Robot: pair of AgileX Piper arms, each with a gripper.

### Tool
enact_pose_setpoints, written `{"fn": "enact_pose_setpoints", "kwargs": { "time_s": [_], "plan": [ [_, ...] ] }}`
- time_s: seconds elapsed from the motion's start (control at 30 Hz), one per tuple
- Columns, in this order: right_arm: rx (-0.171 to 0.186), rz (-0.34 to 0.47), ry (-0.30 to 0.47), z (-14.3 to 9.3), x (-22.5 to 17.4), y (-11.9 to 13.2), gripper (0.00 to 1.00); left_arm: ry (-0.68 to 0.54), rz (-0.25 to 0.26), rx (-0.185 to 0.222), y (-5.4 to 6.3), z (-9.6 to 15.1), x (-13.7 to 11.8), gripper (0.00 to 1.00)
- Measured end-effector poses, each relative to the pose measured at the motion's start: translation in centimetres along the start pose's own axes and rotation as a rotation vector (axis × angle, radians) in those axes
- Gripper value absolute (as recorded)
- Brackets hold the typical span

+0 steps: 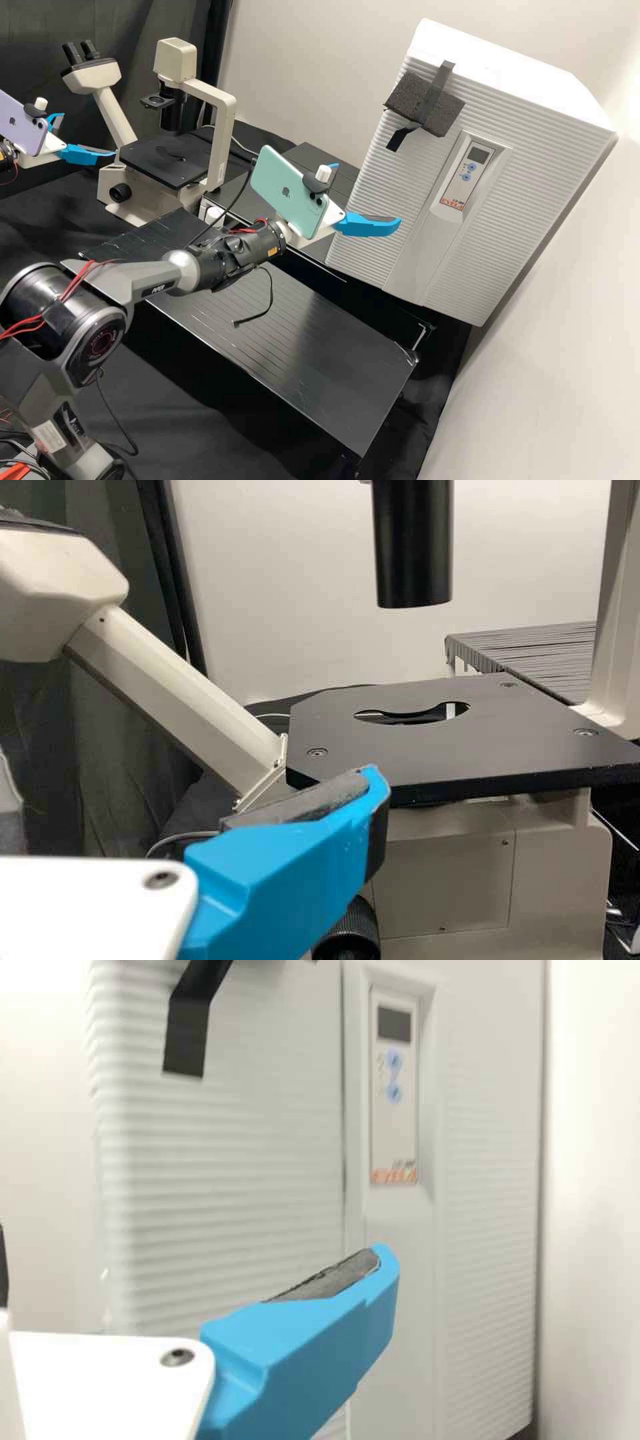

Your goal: Open the incubator door.

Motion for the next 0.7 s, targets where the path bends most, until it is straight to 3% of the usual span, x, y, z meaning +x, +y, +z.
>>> {"fn": "enact_pose_setpoints", "kwargs": {
  "time_s": [0.27, 0.63, 0.67, 0.7],
  "plan": [
    [-0.044, 0.004, -0.031, -1.6, 1.6, 0.2, 1.00, 0.000, 0.000, 0.000, 0.0, 0.0, 0.0, 1.00],
    [-0.054, -0.033, -0.065, -1.5, 2.7, -0.9, 1.00, 0.000, 0.000, 0.000, 0.0, 0.0, 0.0, 1.00],
    [-0.052, -0.037, -0.063, -1.6, 2.7, -0.9, 0.00, 0.000, 0.000, 0.000, 0.0, 0.0, 0.0, 1.00],
    [-0.051, -0.037, -0.062, -1.6, 2.8, -0.8, 0.00, 0.000, 0.000, 0.000, 0.0, 0.0, 0.0, 1.00]
  ]
}}
